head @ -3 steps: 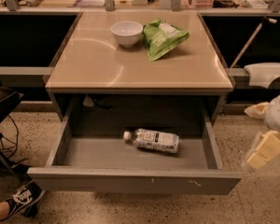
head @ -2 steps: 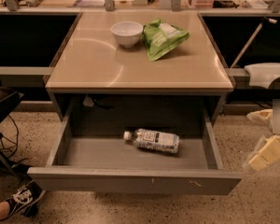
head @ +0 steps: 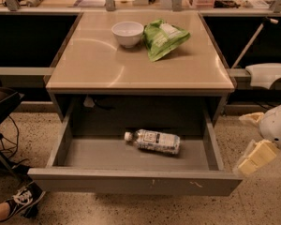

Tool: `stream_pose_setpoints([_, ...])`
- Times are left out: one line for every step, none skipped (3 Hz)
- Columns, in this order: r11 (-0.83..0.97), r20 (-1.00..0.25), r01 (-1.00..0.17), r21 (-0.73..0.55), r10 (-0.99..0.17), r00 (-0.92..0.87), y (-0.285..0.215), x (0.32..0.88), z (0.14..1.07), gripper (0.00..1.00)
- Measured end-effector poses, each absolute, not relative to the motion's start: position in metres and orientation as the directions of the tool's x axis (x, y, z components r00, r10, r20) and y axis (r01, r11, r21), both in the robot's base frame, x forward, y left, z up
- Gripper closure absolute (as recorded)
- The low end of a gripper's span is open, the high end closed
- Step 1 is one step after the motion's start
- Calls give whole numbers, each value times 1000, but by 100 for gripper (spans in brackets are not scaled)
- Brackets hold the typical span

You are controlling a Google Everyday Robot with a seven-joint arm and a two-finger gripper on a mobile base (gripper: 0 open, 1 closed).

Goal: Pick blue plastic bottle from top drawer and place on counter

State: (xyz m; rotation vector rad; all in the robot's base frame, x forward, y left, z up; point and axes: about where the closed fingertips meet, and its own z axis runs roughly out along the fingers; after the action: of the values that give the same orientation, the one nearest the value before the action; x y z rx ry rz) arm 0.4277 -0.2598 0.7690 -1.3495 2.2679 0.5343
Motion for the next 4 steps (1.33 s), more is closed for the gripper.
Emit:
stream_pose_setpoints([394, -527, -916, 80, -763, -374, -207, 437, 737, 0])
stream_pose_setpoints([379, -510, -923, 57, -784, -354, -157, 455, 709, 0])
stream_pose_setpoints([415, -457, -908, 55, -798, -393, -130, 485, 690, 0])
stream_pose_setpoints([452, -447, -888, 84, -779, -439, -120, 487, 689, 0])
